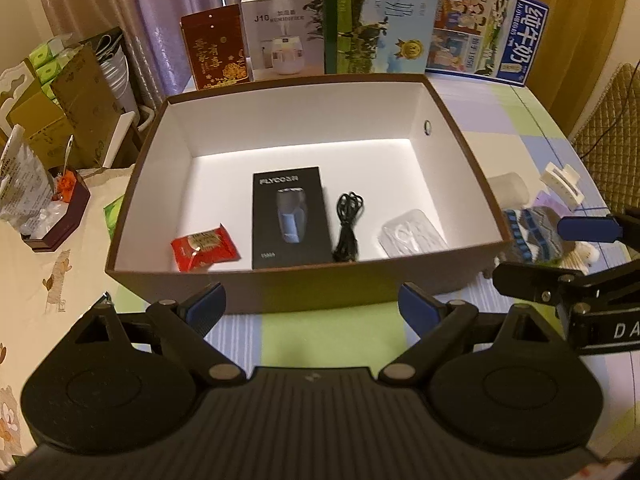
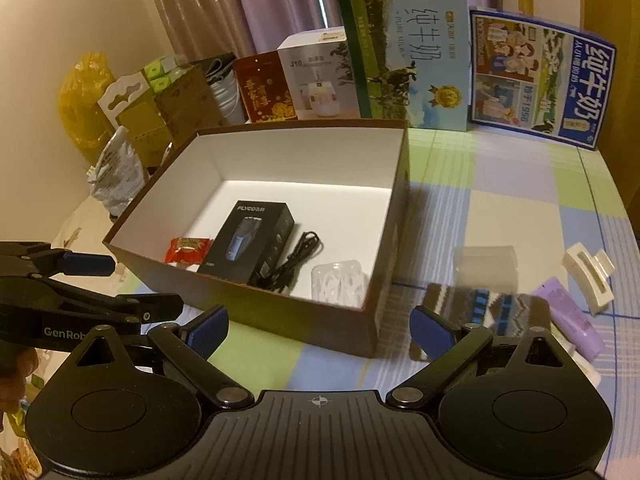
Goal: Organize objects
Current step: 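Withdraw both tools from the box toward the sock and swabs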
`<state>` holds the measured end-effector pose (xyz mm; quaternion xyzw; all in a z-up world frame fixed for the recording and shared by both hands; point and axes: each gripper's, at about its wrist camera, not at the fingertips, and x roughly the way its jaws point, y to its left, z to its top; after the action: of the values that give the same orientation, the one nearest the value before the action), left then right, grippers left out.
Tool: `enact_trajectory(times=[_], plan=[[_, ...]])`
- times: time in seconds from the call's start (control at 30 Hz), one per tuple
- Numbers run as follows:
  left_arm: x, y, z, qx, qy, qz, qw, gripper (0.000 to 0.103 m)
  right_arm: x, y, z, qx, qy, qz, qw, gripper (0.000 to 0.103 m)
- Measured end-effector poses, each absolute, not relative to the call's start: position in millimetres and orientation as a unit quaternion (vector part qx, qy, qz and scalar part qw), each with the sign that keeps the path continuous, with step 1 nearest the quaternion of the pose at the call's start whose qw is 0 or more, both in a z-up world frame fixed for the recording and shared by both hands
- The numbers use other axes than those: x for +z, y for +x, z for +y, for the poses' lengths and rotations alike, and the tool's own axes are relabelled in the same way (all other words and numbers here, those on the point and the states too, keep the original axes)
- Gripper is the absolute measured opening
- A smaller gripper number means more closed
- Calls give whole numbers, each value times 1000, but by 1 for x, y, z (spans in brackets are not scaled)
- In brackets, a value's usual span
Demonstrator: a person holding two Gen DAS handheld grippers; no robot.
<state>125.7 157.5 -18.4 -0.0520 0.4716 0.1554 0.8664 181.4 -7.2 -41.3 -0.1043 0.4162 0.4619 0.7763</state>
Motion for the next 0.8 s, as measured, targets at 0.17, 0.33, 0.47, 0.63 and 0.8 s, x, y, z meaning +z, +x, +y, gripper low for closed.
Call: enact_trajectory(times=[0.17, 0.33, 0.47, 0.63, 0.8], plan=[[-17, 119, 140, 152, -49, 473, 867, 91, -38, 180, -26, 460, -103, 416, 778, 95], [-18, 118, 118, 140, -43, 475, 868, 92, -38, 178, -47, 456, -102, 419, 778, 95], [-19, 121, 99, 127, -38, 478, 868, 92, -38, 179, -65, 451, -100, 423, 780, 95], [-21, 125, 76, 111, -33, 482, 868, 93, -39, 184, -90, 440, -94, 428, 784, 95], [-25, 131, 53, 97, -26, 488, 867, 93, -43, 189, -113, 427, -91, 436, 787, 95]])
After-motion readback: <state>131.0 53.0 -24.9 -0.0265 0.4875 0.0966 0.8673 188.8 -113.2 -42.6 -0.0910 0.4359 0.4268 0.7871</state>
